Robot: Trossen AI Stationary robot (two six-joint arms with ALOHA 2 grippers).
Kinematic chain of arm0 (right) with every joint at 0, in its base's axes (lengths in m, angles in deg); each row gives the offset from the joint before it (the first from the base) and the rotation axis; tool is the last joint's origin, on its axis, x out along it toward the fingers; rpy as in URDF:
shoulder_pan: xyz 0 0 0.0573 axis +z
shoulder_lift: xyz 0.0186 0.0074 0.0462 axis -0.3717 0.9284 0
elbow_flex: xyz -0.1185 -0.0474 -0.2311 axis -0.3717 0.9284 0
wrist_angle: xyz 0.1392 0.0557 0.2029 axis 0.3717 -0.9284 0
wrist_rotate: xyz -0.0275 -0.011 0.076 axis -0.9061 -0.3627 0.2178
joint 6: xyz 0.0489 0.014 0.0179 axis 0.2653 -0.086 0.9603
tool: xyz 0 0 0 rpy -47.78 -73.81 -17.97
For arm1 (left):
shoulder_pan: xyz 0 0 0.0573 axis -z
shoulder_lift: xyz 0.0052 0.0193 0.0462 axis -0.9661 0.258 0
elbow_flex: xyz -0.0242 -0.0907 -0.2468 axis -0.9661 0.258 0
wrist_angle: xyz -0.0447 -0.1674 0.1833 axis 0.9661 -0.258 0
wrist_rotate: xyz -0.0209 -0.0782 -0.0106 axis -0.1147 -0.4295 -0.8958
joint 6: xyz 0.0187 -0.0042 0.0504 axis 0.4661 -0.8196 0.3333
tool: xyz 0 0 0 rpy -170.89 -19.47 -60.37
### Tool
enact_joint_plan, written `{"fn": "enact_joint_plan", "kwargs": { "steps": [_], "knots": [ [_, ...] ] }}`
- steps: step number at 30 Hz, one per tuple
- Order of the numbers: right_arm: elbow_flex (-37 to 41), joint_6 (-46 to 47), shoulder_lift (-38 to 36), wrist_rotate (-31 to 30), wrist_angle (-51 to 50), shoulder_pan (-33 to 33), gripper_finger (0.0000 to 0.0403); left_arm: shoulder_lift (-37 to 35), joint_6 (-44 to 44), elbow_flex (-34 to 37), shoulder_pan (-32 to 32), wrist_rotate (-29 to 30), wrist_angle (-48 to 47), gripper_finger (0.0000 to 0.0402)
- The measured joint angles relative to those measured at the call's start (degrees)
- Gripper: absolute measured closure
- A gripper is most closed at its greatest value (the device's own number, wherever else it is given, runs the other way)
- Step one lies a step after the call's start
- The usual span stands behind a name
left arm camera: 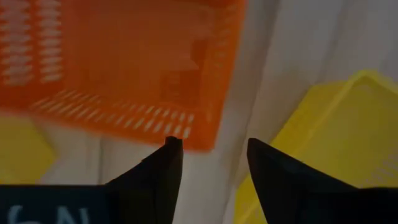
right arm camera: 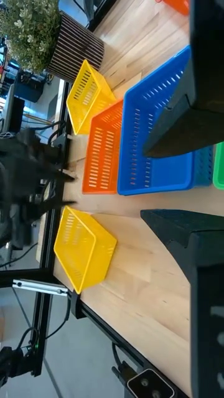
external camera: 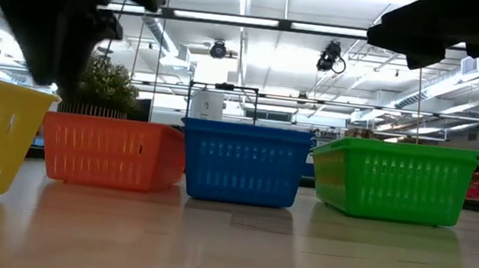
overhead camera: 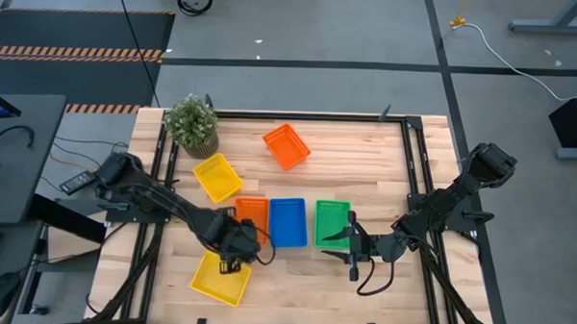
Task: Stack baskets by color
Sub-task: Stack the top orange bin on top of the bottom orange bin
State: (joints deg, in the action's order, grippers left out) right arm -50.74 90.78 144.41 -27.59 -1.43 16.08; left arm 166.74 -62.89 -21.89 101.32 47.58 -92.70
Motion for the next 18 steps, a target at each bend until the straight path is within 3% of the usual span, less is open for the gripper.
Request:
{"fn": "enact_joint_plan", "kwargs": {
  "steps": [3,6,13,15,18],
  "knots": [
    [0.0,0.0,-0.9,-0.8,-0.6,0.9,0.0254,-4.1,-3.4,0.0,-0.7,1.4,-1.3,0.0215],
    [0.0,0.3,-2.6,-3.7,-3.3,2.8,0.0254,-7.9,-6.2,0.0,-1.4,7.2,-1.0,0.0225],
    [0.0,10.0,-8.5,-11.4,-20.4,8.3,0.0254,-10.4,-3.0,0.0,-6.1,31.9,6.6,0.0253],
    [0.0,14.6,-9.7,-11.8,-25.7,9.4,0.0254,-9.5,1.0,0.0,-10.1,31.3,12.0,0.026],
    [0.0,21.0,-10.4,-12.0,-31.5,10.2,0.0254,-7.4,8.0,0.0,-17.6,24.2,21.4,0.027]
  ]
}}
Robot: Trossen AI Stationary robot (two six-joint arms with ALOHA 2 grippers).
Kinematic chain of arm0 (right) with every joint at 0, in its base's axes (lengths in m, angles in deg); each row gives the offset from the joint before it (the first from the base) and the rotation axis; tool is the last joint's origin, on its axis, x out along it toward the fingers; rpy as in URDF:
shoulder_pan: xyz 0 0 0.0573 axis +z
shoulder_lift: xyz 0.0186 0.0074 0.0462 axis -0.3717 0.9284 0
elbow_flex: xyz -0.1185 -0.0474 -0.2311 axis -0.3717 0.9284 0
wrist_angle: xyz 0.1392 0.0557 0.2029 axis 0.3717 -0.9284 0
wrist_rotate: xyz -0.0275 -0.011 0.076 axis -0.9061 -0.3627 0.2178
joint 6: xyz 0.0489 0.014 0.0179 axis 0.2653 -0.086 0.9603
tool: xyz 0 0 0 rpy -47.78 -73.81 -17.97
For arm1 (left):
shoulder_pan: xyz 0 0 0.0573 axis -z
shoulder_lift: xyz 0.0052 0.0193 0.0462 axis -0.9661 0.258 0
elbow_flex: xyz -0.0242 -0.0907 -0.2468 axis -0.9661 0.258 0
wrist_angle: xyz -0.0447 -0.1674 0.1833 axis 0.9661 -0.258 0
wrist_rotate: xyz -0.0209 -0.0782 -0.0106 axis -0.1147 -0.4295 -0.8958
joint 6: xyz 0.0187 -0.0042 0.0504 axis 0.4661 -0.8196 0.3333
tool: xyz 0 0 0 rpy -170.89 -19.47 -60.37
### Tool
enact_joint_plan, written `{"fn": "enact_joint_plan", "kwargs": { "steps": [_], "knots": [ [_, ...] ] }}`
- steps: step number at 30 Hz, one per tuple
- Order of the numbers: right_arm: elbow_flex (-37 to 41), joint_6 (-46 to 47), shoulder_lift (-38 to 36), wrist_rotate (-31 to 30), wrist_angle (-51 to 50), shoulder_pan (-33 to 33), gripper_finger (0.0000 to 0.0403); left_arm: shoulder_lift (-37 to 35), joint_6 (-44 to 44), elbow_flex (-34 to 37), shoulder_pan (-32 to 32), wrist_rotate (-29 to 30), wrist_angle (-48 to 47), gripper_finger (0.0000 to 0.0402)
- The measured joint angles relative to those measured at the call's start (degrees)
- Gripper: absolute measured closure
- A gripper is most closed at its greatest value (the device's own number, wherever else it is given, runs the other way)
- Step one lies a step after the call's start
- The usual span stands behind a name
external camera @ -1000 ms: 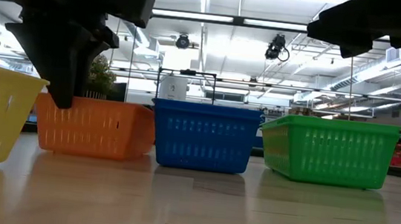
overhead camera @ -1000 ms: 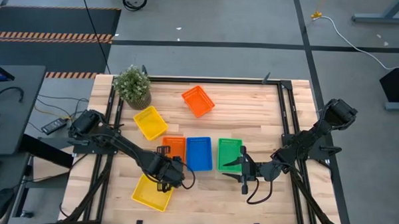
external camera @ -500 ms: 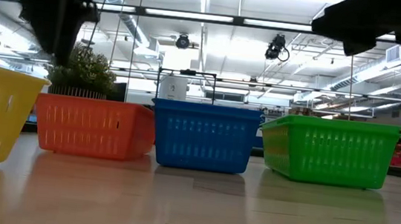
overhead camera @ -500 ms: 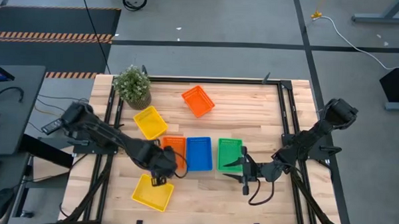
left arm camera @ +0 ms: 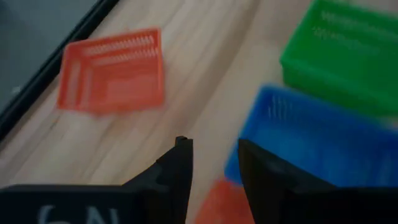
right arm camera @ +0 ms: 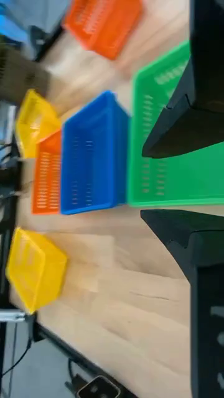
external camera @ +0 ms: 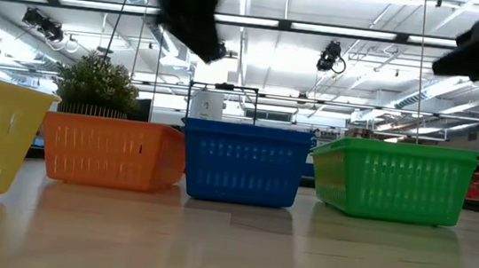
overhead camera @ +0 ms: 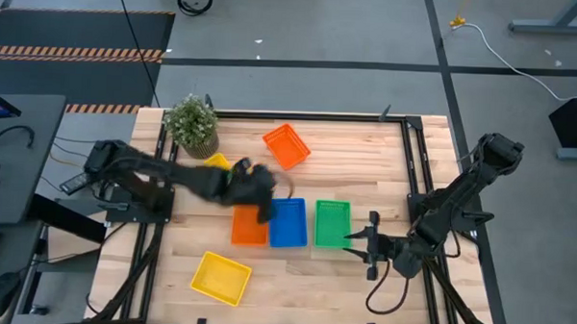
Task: Stack baskets by color
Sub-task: Stack the top orange bin on top of the bottom orange bin
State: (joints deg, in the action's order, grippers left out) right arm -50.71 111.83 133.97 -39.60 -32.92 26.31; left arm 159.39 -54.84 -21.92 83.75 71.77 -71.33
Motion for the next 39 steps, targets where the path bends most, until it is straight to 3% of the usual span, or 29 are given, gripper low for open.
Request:
{"fn": "enact_joint_plan", "kwargs": {
  "steps": [8,15,19,23,29,39],
  "knots": [
    [0.0,15.8,1.8,0.0,-11.1,1.5,0.0254,7.9,14.6,0.0,-16.2,-14.8,22.6,0.0272],
    [0.0,24.0,1.8,-1.6,-16.8,3.1,0.0254,13.3,17.7,0.0,-22.7,-17.9,25.9,0.0196],
    [0.0,24.0,1.8,-4.5,-16.9,3.1,0.0254,15.7,17.8,0.0,-23.2,-17.5,26.1,0.016],
    [0.0,24.0,1.8,-6.0,-16.7,3.1,0.0254,18.0,18.4,0.0,-22.8,-16.8,26.6,0.0154],
    [-0.4,21.4,0.6,-6.0,-11.7,3.5,0.0254,21.2,18.4,0.0,-22.2,-15.1,27.0,0.0176],
    [-5.6,3.5,-2.9,-5.5,-3.6,8.8,0.0254,23.9,18.0,0.0,-22.4,-14.9,27.5,0.0228]
  ]
}}
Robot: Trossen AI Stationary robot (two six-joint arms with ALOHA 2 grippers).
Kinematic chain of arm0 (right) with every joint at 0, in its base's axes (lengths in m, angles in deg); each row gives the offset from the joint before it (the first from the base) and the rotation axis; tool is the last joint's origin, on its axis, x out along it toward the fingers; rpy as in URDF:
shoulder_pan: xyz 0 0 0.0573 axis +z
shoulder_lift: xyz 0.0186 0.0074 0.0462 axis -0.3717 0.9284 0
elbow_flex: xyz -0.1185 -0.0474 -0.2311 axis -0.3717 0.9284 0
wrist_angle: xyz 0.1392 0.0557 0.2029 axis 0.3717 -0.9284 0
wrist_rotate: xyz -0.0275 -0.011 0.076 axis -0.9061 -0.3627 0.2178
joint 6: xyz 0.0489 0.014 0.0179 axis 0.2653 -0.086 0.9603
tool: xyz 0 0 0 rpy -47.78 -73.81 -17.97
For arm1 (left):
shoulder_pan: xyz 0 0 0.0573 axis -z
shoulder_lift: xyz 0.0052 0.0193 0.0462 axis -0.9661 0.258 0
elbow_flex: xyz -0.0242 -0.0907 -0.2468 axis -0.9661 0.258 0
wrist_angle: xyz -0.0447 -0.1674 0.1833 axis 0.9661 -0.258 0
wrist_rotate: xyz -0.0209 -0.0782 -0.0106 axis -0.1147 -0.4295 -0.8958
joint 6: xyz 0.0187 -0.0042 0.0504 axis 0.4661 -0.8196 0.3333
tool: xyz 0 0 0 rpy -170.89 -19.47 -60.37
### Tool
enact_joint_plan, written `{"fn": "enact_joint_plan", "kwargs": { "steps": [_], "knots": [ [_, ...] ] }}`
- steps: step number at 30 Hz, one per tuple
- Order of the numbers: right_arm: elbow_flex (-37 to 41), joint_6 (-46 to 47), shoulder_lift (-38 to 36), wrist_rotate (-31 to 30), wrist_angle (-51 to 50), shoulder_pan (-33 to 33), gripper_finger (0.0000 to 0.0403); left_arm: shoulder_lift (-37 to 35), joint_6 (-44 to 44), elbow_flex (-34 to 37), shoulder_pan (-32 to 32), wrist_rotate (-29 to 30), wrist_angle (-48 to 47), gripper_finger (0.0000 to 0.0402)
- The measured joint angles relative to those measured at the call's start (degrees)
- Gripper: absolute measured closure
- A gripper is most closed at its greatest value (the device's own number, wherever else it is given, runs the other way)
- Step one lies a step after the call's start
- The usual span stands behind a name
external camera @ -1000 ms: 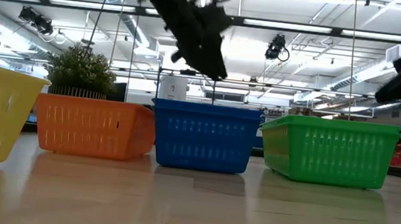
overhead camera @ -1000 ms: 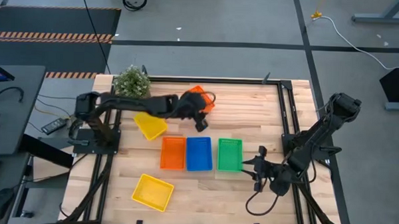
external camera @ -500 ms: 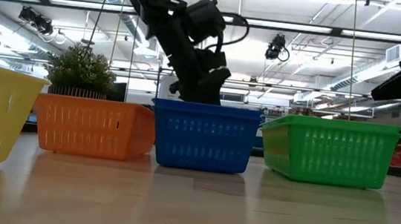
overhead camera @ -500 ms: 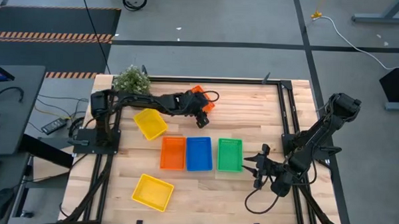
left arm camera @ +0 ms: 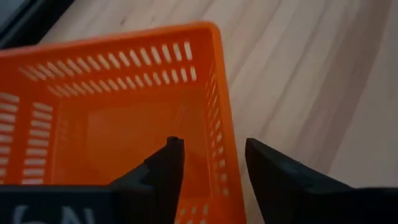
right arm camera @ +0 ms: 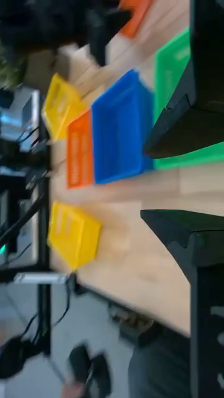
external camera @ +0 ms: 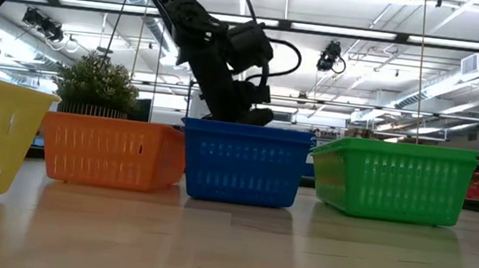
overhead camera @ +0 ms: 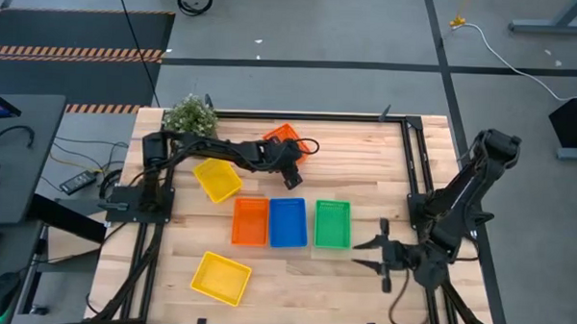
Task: Stack baskets by color
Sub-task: Stack the top orange bin on top of the bottom orange bin
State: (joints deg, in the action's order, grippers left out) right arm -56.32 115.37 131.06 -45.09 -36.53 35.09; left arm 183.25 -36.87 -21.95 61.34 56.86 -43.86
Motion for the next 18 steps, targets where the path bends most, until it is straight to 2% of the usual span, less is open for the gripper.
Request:
{"fn": "enact_joint_plan", "kwargs": {
  "steps": [5,10,14,18],
  "knots": [
    [-1.3,-3.6,-1.5,2.6,2.4,3.0,0.0254,0.7,3.1,0.0,0.0,0.4,-0.1,0.0284],
    [-1.4,-3.6,-1.3,2.5,3.2,4.0,0.0254,0.7,7.1,0.0,0.5,0.6,-0.2,0.038],
    [-1.4,-3.6,-0.7,0.5,3.3,3.4,0.0254,-0.2,8.7,0.1,2.4,4.3,-1.0,0.039],
    [-1.3,-3.5,-0.5,-0.7,3.1,2.6,0.0254,-3.2,13.8,0.0,6.6,14.5,-5.0,0.0393]
  ]
}}
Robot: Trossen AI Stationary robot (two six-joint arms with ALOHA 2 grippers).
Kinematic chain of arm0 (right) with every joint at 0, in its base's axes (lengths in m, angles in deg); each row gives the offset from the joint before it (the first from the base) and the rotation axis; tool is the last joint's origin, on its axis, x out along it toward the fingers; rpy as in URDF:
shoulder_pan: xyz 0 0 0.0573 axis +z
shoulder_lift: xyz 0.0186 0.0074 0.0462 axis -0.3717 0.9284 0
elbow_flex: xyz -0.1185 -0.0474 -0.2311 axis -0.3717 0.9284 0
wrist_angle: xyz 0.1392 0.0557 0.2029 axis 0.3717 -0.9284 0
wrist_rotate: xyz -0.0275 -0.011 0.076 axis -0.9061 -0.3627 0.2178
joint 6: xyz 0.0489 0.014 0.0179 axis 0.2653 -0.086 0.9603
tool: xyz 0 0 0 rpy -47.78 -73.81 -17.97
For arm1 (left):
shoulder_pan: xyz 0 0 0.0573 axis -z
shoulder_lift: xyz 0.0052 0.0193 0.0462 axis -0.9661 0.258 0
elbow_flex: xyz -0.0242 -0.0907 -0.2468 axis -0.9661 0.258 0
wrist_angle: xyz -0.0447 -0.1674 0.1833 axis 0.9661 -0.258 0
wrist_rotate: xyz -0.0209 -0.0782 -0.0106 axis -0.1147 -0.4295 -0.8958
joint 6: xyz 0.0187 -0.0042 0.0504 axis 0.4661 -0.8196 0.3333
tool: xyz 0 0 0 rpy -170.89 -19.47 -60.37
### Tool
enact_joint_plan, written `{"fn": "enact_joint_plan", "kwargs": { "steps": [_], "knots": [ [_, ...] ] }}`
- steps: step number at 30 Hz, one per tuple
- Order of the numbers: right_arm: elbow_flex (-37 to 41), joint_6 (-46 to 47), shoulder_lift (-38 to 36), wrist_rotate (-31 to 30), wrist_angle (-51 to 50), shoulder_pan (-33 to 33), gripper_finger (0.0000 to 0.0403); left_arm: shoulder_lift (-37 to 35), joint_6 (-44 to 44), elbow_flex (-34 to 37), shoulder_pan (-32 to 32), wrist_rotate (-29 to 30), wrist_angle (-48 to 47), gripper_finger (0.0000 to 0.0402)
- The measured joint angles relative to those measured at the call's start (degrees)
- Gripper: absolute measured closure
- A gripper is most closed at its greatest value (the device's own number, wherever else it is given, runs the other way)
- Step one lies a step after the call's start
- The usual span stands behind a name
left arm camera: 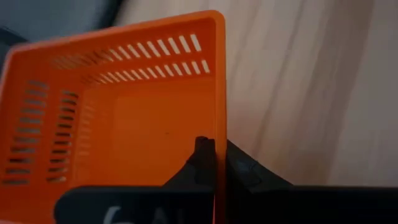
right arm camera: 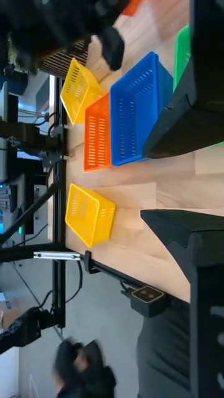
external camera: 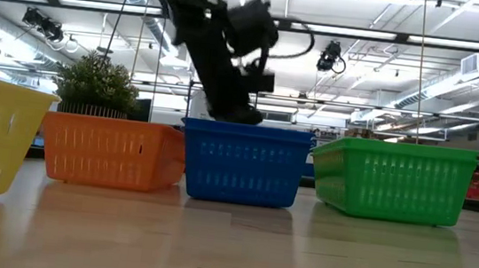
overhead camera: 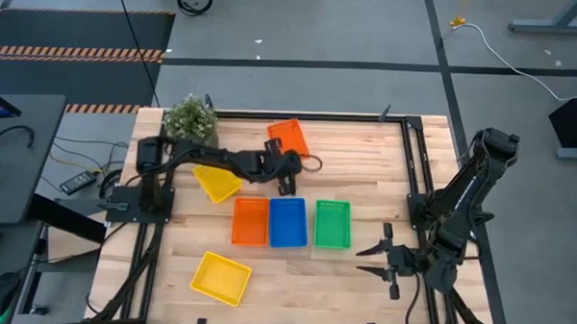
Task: Stack baskets by color
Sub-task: Stack the top orange bin on top of the bottom orange bin
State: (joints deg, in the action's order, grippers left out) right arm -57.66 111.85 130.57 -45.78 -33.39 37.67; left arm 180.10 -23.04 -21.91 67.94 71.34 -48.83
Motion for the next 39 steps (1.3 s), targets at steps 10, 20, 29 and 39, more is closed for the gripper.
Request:
{"fn": "enact_joint_plan", "kwargs": {
  "steps": [10,20,29,39],
  "knots": [
    [0.0,-0.1,0.0,0.0,0.0,-1.5,0.0254,-9.5,-1.7,0.0,17.5,17.6,-18.9,0.0394],
    [0.0,-2.9,0.1,0.0,0.8,-4.1,0.0254,-20.8,-19.4,0.0,35.9,8.6,-27.5,0.0393],
    [0.0,-3.1,0.1,0.2,0.9,-6.2,0.0254,-24.2,-32.8,0.0,42.1,-7.0,-34.7,0.0392],
    [0.0,-2.9,0.1,0.8,1.1,-6.3,0.0254,-21.3,-36.2,0.0,41.7,-8.8,-39.1,0.0391]
  ]
}}
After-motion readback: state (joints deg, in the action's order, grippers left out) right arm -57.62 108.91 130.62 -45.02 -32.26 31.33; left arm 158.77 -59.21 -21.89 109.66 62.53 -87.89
